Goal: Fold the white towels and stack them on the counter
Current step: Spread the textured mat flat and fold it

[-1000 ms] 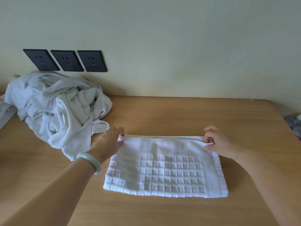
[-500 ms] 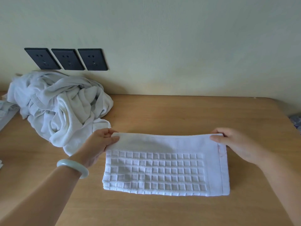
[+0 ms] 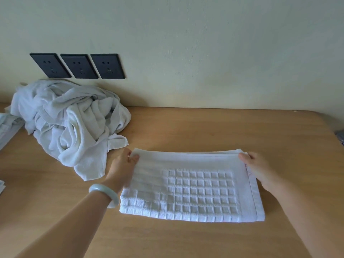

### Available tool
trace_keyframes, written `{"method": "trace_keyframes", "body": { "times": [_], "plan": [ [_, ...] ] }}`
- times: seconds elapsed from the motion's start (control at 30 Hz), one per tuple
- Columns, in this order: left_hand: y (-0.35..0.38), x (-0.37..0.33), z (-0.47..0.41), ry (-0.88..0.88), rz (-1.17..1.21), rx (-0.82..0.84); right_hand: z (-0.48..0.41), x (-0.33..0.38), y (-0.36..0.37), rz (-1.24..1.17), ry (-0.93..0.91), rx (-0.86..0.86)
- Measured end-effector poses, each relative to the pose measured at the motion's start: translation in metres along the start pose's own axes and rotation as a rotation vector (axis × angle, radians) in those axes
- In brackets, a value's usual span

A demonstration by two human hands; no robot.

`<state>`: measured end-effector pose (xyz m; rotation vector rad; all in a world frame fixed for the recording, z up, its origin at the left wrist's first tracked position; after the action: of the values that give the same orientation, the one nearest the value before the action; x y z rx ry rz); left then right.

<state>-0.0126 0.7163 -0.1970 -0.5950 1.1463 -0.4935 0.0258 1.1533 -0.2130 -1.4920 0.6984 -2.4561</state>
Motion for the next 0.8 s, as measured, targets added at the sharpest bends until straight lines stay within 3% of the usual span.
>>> {"method": "trace_keyframes", "body": {
  "times": [0.17,0.4,0.6,0.8],
  "plan": [
    [0.010,-0.002,0.003,-0.020,-0.121,-0.049,-0.004,0.002,-0.001,0.235,0.029,-0.146],
    [0.005,-0.009,0.000,0.069,-0.099,-0.017,-0.003,-0.010,-0.008,-0.007,0.012,0.033],
    [0.008,-0.009,0.000,0.028,-0.143,-0.065,-0.007,-0.001,-0.008,0.201,-0.011,-0.228],
    [0.006,-0.006,-0.002,-0.005,-0.127,-0.033,0.004,0.002,-0.019,0.316,-0.021,-0.317]
  ]
}}
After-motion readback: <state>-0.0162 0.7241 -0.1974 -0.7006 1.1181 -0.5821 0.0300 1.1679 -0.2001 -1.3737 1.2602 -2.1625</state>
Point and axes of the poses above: each hand's wrist, its own z-axis away from the middle knuckle, its own y-axis out of the palm, x = y × z, the point moved 10 cm from there along -z, towards the middle knuckle, and after that the axes turned 1 degree about x, right-handed, at the moved point
